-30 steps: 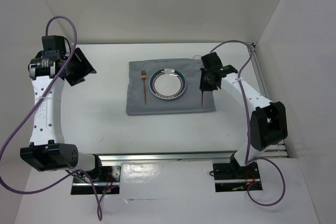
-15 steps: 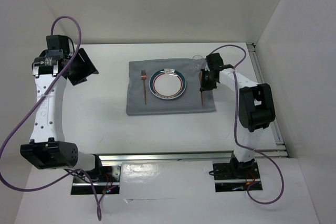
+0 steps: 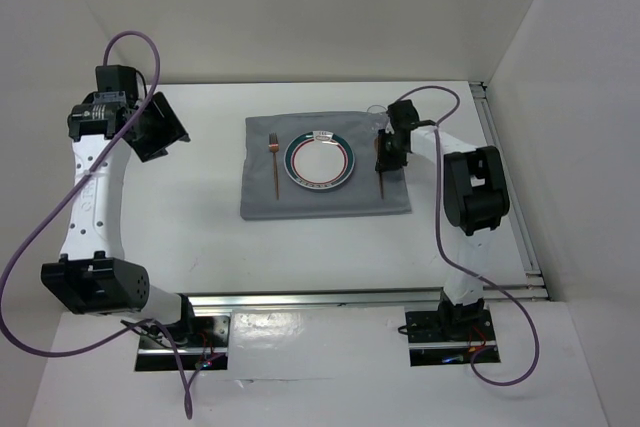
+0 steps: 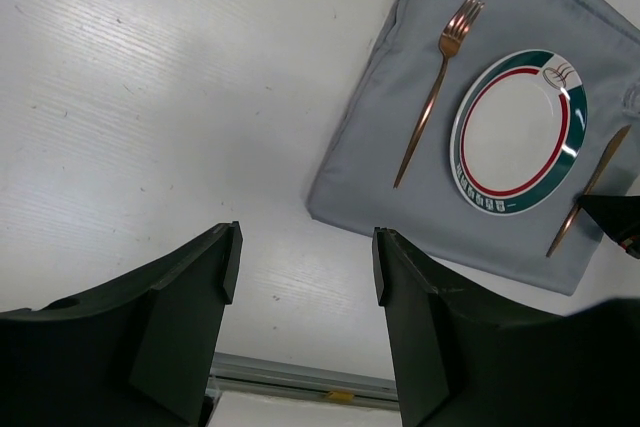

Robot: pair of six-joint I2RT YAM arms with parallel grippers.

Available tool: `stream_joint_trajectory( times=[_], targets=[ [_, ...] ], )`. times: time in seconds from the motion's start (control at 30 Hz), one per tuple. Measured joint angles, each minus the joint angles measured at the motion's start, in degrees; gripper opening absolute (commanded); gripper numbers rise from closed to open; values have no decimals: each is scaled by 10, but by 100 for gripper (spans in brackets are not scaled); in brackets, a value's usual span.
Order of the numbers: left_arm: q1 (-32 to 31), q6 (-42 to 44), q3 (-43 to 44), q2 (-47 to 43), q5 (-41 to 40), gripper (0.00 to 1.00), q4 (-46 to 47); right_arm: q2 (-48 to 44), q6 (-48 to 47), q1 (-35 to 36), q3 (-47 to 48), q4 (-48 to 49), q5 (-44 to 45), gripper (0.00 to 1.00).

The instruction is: Set the dinner table for one person

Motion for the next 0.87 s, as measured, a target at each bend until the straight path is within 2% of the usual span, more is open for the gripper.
stream_joint_trajectory(
  times=[0.03,0.13,0.17,0.23,0.27,0.33,0.43,0.53,0.73,0.87],
  targets=[
    [0,0,0,2,0,72,0,2,1,0,2,-1,1,55],
    [0,0,0,6,0,72,1,2,8,1,8,-2,5,68],
    [-1,0,0,6,0,72,1,2,9,1,11,-3,8,76],
    [-3,-1,0,6,0,70,2,-3,15,2,17,-6,10,83],
    [-6,-1,-2,5,0,70,5,-10,19,3,20,-11,11,92],
    [-16,-3,-9,2,1,70,17,-35,29,4,22,-22,19,100],
    [-47,-16,-17,0,-4,70,24,-100,43,4,22,-42,37,100],
    [-105,-37,-17,0,-13,70,35,-196,69,-9,16,-54,59,100],
    [-230,-67,-17,0,-19,71,61,-381,113,-109,-43,-83,108,100],
    [-277,-78,-12,4,-21,73,66,-440,125,-128,-100,-111,127,100]
  ],
)
